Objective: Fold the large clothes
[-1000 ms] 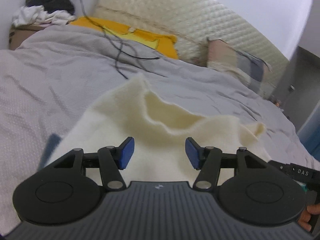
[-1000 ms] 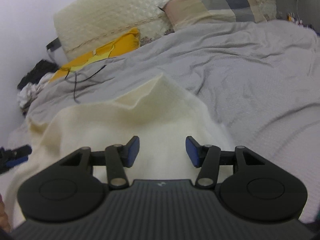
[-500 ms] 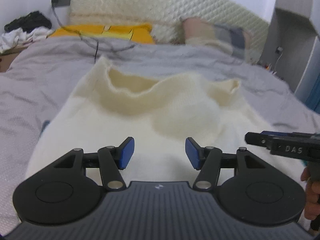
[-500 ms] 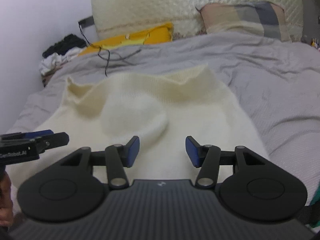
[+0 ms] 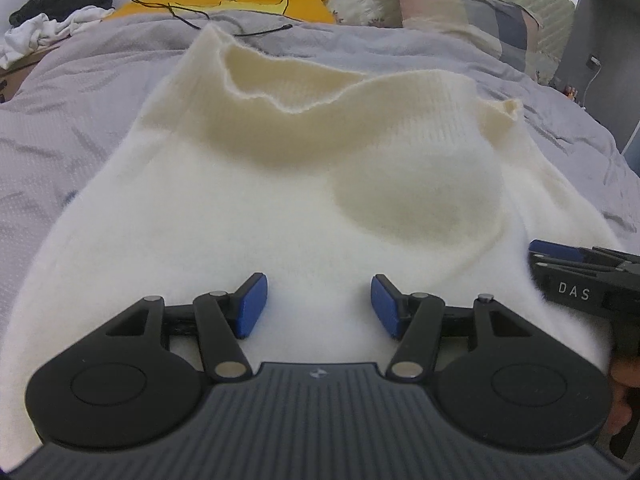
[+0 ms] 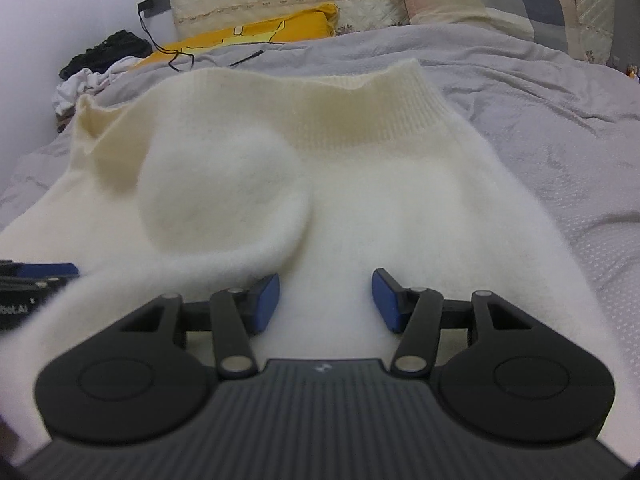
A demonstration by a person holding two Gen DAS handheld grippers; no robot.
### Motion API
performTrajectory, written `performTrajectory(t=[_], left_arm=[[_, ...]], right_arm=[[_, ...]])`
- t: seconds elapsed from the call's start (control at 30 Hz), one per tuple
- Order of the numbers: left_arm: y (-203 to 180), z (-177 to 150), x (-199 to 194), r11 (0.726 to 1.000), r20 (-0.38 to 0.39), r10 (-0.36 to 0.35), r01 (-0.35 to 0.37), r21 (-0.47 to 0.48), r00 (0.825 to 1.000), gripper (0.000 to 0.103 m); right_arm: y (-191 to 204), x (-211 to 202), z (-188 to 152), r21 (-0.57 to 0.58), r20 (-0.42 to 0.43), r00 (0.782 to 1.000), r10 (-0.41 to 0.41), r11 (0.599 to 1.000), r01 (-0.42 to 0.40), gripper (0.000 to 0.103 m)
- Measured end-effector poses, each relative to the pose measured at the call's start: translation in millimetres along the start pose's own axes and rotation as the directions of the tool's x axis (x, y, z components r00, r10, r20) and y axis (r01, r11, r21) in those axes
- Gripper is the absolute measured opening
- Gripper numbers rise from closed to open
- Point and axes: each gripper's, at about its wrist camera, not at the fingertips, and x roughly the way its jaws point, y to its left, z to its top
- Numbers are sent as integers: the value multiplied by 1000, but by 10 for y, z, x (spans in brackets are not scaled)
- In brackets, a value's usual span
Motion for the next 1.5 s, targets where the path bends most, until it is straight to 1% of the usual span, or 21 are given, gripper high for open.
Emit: performTrajectory(t=[0.1,0.23,0.3,0.37,0.43,0.53,0.63,0.67,0.7,0.73,0.8,0.87,0.93,1.03,1.13,1.23,1.27,1.3,1.37,1.47,1.5], left_arm=[[11,-28,-152,999,15,-13,14,-34,1000,64],[-31,-74,-514,999,50,-14,16,-32,999,65],[-27,-84,-706,998,63,-30,34,-56,998,69],[-8,-142,-916,994,84,-63,70,-89,994,71],[-15,-204,-1069,990,93,-81,91,-109,992,72],[15,-335,-1292,982,109,-98,114,-151,989,76],[98,-437,-1438,965,107,-109,131,-226,988,81],[136,-471,-1465,957,105,-115,139,-256,988,82],[187,-507,-1490,945,98,-127,150,-292,987,82],[250,-538,-1495,930,92,-140,163,-329,986,82],[387,-610,-1483,893,74,-161,177,-415,984,85],[532,-668,-1421,842,48,-186,185,-507,981,85],[653,-718,-1337,793,28,-212,188,-579,977,85],[791,-784,-1187,725,1,-244,184,-664,970,85],[922,-854,-974,652,-42,-286,162,-741,957,86],[1016,-904,-805,575,-22,-330,183,-798,944,87],[1043,-897,-772,559,-9,-338,194,-806,941,87],[1057,-885,-752,549,3,-341,202,-811,940,87],[1094,-875,-717,520,38,-342,223,-824,939,87],[1124,-875,-707,478,89,-352,260,-839,932,86],[1136,-866,-729,465,107,-356,276,-841,928,86]], right_arm=[[-16,-97,-17,27,7,1000,5,1000,-5,54],[-73,-307,-2,84,-8,1000,19,996,-18,53],[-73,-461,12,93,-7,1000,11,996,-11,54],[-86,-630,20,119,5,1000,18,993,-19,56],[-128,-804,13,172,24,999,30,985,-34,57],[-215,-1064,-52,281,40,998,56,957,-65,58],[-346,-1231,-157,396,42,993,106,911,-114,69],[-381,-1270,-207,434,38,993,116,893,-121,77],[-419,-1294,-253,471,35,991,129,872,-130,85],[-463,-1309,-308,515,34,988,152,844,-147,87],[-537,-1290,-413,600,13,979,202,782,-169,86],[-607,-1234,-512,675,5,967,256,712,-192,86],[-627,-1187,-599,726,-3,957,289,659,-196,86],[-668,-1096,-688,781,-19,957,289,602,-166,86],[-735,-958,-772,824,-35,961,275,552,-128,87],[-834,-786,-888,885,-22,956,292,450,-118,88],[-846,-747,-903,895,-17,956,294,430,-116,89],[-854,-713,-900,902,-11,956,294,416,-117,90],[-850,-684,-864,904,5,959,285,408,-126,90],[-853,-713,-815,898,62,961,271,405,-172,90],[-866,-718,-807,898,82,959,272,397,-190,90]])
